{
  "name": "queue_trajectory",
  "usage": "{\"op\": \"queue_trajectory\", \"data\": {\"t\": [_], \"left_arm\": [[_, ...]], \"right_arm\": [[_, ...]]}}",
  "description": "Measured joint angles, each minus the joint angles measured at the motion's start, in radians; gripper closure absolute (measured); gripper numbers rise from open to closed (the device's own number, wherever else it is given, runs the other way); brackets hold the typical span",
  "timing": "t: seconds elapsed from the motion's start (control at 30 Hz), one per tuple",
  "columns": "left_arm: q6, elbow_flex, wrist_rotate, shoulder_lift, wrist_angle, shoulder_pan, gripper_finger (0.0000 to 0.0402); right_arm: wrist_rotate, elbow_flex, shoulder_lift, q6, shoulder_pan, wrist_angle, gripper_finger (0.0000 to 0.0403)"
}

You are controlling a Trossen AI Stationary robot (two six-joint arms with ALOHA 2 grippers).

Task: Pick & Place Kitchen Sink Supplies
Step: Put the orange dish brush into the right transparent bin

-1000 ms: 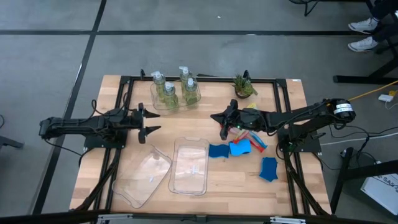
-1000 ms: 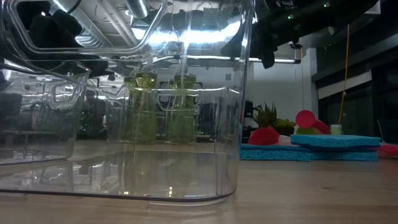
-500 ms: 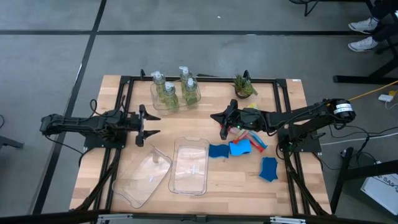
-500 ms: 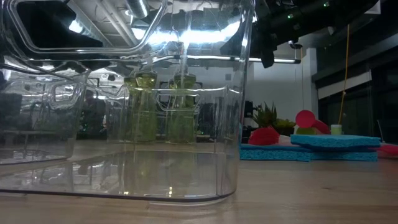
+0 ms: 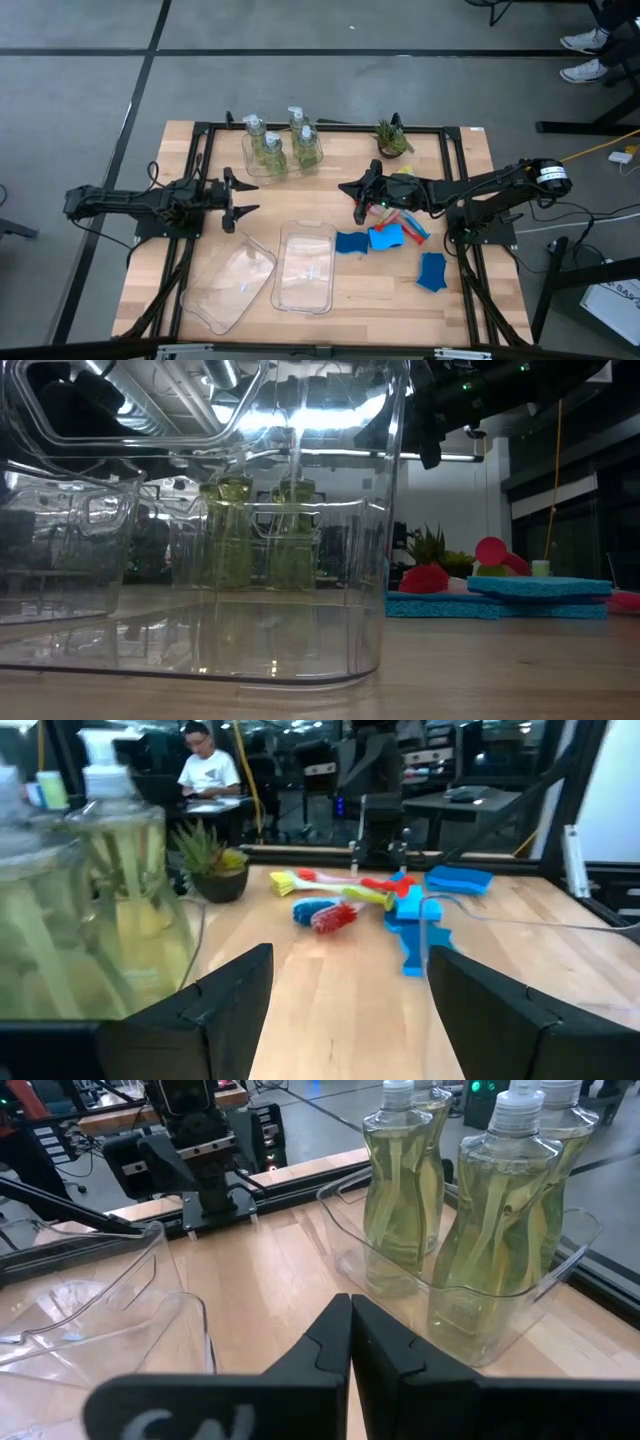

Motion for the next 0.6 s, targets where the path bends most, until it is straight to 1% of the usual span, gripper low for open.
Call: {"op": "queue_trajectory", "data": {"t": [0.17, 0.33, 0.47, 0.6], "left_arm": [[-0.03, 0.0, 0.008, 0.0, -0.065, 0.059, 0.0141], [-0.042, 0.0, 0.067, -0.003, -0.146, 0.132, 0.0141], [-0.027, 0.0, 0.121, -0.003, -0.15, 0.188, 0.0141], [0.015, 0.0, 0.104, -0.002, -0.152, 0.23, 0.0141]], "right_arm": [[-0.001, 0.0, 0.0, 0.041, 0.0, -0.006, 0.0392], [-0.002, 0.0, 0.0, 0.05, 0.0, -0.043, 0.0392], [-0.002, 0.0, 0.0, 0.048, 0.0, -0.053, 0.0392], [-0.007, 0.0, 0.0, 0.048, 0.0, -0.058, 0.0392]]}}
